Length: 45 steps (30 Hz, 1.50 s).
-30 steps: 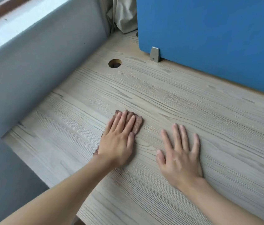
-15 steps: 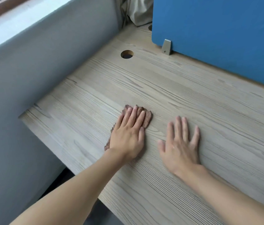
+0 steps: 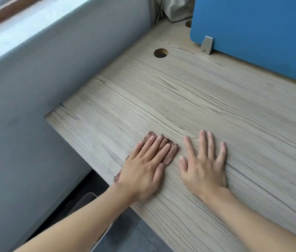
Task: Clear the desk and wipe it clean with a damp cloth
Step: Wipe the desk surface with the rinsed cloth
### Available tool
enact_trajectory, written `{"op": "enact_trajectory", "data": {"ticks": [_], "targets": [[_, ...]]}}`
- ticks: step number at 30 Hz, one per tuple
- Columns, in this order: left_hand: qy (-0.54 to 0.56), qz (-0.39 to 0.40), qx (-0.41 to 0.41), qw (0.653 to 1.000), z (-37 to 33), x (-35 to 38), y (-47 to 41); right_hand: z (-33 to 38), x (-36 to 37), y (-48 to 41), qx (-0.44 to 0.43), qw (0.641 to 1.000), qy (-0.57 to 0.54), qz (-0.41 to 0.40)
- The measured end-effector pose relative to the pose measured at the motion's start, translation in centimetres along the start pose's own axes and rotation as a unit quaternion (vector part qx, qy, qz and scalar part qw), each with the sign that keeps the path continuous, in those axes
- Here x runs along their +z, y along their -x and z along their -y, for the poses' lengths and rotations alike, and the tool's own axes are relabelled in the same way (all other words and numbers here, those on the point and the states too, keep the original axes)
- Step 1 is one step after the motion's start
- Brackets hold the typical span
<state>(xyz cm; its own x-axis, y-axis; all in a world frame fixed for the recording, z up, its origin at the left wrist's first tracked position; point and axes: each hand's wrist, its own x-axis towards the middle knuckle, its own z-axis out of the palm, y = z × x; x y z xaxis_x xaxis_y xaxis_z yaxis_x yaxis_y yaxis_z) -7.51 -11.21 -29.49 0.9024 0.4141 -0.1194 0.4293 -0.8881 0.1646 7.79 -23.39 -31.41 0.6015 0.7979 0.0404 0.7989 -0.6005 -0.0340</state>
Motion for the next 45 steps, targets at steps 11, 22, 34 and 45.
{"op": "enact_trajectory", "data": {"ticks": [11,22,34,45], "targets": [[0.0,0.013,0.031,0.999,2.9,-0.4,1.5,0.0,0.0,0.1,0.006,1.0,0.007,-0.004],[0.009,0.007,0.012,1.0,3.3,-0.8,2.0,-0.1,0.1,0.1,0.008,1.0,0.009,0.016],[0.02,-0.027,-0.087,0.996,7.3,-1.0,0.9,6.4,0.3,-0.1,-0.05,0.998,-0.02,0.035],[0.006,-0.033,-0.108,0.994,10.2,-1.8,-0.8,6.6,0.1,-0.1,-0.041,0.999,-0.013,0.017]]}}
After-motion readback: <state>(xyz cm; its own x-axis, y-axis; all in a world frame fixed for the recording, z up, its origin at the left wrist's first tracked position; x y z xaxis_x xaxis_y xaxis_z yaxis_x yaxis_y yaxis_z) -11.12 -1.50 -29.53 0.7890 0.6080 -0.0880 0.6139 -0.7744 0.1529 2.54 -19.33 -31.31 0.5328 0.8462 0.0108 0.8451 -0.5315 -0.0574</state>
